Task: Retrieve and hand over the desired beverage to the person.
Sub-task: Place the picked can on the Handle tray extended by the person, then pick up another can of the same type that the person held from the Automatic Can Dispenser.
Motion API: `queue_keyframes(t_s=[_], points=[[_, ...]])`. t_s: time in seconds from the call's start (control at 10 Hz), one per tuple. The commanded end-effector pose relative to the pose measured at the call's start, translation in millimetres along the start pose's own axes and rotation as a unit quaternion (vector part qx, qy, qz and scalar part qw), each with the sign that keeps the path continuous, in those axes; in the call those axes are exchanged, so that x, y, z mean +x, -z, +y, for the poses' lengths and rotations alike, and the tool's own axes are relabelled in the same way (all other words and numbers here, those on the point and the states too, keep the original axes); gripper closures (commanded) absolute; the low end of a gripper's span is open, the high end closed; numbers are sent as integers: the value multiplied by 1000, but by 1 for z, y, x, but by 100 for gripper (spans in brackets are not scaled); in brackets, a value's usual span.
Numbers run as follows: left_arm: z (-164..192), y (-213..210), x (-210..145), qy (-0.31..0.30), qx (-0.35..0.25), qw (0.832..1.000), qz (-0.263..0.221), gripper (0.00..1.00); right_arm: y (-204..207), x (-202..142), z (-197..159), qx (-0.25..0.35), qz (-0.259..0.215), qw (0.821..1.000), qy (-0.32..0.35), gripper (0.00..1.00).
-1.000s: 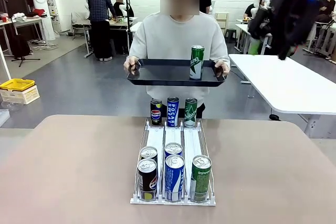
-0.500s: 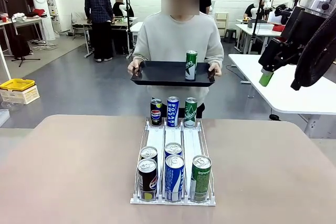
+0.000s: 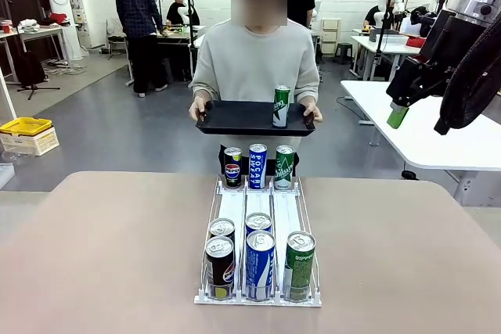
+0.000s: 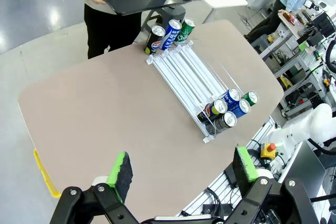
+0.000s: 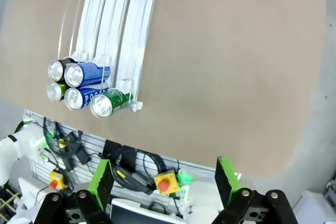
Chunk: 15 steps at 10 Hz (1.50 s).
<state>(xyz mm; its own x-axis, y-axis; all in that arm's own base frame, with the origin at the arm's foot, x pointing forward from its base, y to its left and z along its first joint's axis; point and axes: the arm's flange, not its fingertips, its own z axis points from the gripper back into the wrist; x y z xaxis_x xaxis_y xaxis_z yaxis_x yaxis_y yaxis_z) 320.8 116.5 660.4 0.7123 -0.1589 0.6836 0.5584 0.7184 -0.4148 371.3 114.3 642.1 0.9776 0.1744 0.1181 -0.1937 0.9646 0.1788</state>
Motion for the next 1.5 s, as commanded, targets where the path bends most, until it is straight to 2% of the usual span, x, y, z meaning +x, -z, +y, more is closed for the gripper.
queue_keyframes(t_s=[0.0, 0.9, 1.0, 1.1, 1.2, 1.4], points=[[0, -1, 0, 5, -6, 1000, -5, 0, 0, 2, 0, 1, 0, 1000, -1, 0], [0, -1, 0, 5, -6, 1000, -5, 0, 0, 0, 1, 0, 0, 1000, -1, 0], [0, -1, 0, 5, -6, 1000, -5, 0, -7, -28, -23, 20, -42, 998, -35, 0], [0, -1, 0, 5, -6, 1000, -5, 0, -20, -54, -49, 30, -77, 992, -96, 0], [0, -1, 0, 5, -6, 1000, -5, 0, -34, -75, -75, 22, -143, 983, -113, 0], [0, -1, 0, 5, -6, 1000, -5, 0, -56, -104, -144, 92, -245, 957, -128, 0]])
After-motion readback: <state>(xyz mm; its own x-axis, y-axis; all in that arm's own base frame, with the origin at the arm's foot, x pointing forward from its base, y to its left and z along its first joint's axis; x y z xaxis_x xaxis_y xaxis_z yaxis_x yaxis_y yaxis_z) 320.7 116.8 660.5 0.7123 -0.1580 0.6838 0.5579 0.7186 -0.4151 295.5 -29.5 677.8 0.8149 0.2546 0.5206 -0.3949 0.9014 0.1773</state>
